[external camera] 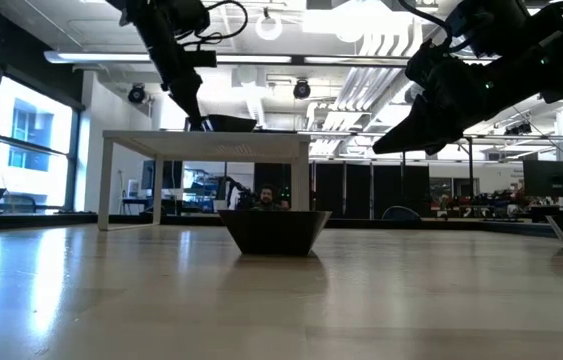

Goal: Pick & Place Mini shaped plates
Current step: Stack the black square plate on top of the black square plates on the shelf

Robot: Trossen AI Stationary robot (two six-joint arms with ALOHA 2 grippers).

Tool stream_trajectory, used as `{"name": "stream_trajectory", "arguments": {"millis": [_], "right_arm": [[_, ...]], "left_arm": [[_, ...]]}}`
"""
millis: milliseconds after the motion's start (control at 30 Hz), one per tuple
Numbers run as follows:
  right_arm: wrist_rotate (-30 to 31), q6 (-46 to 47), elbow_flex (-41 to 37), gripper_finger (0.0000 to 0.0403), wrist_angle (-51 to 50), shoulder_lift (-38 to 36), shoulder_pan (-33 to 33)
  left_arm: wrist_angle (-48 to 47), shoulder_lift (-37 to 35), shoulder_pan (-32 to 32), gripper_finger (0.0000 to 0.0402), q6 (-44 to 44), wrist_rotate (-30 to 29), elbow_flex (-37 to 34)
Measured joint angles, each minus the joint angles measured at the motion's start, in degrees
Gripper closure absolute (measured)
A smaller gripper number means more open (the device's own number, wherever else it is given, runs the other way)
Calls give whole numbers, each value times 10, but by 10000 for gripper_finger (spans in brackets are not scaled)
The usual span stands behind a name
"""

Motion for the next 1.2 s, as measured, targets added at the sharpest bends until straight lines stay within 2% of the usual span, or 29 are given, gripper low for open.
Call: {"name": "stream_trajectory", "arguments": {"millis": [267, 567, 867, 1000, 1200], "right_arm": [[0, 1, 0, 400, 0, 0, 0], [0, 2, 0, 397, 0, 0, 0], [-2, 3, 0, 397, 0, 0, 0], [-2, 3, 0, 398, 0, 0, 0], [-2, 3, 0, 400, 0, 0, 0]], "left_arm": [[27, 4, 0, 401, 0, 13, -12], [16, 11, 0, 401, -8, 28, -12], [23, 36, 0, 400, -19, 5, -12], [17, 36, -2, 378, -29, -14, -12], [-11, 36, -2, 320, -34, -9, 9]]}}
